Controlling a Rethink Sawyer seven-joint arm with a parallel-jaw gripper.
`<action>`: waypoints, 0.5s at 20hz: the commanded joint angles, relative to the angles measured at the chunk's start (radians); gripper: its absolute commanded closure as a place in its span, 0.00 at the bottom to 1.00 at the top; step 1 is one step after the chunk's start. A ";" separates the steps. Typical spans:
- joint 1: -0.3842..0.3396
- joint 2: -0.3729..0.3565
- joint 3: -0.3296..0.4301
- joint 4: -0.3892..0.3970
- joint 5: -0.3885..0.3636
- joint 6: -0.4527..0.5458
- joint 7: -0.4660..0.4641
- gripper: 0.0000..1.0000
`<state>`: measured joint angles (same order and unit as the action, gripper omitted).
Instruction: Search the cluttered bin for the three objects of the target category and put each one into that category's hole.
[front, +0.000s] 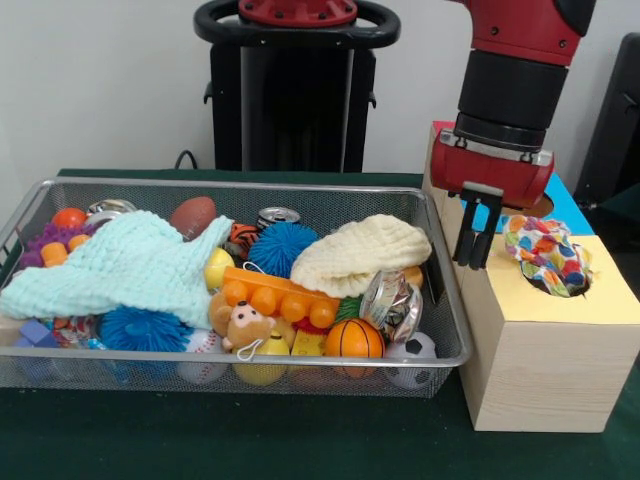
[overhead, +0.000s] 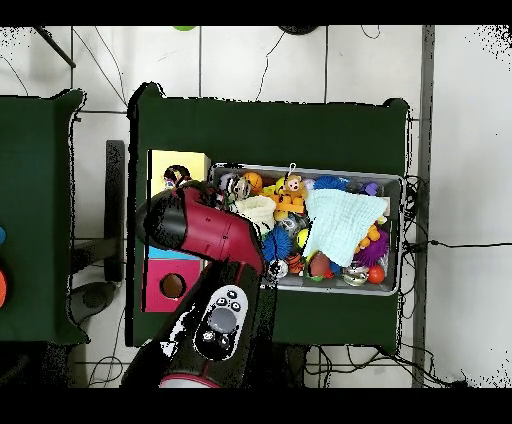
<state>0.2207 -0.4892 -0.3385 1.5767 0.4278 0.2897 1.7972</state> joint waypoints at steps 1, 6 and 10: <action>-0.034 0.005 0.149 0.017 -0.097 0.015 0.028 1.00; -0.042 0.004 0.161 0.012 -0.123 0.018 0.048 1.00; -0.053 0.000 0.175 0.014 -0.142 0.008 0.054 1.00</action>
<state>0.1997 -0.4978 -0.3048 1.5767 0.3475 0.2897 1.7972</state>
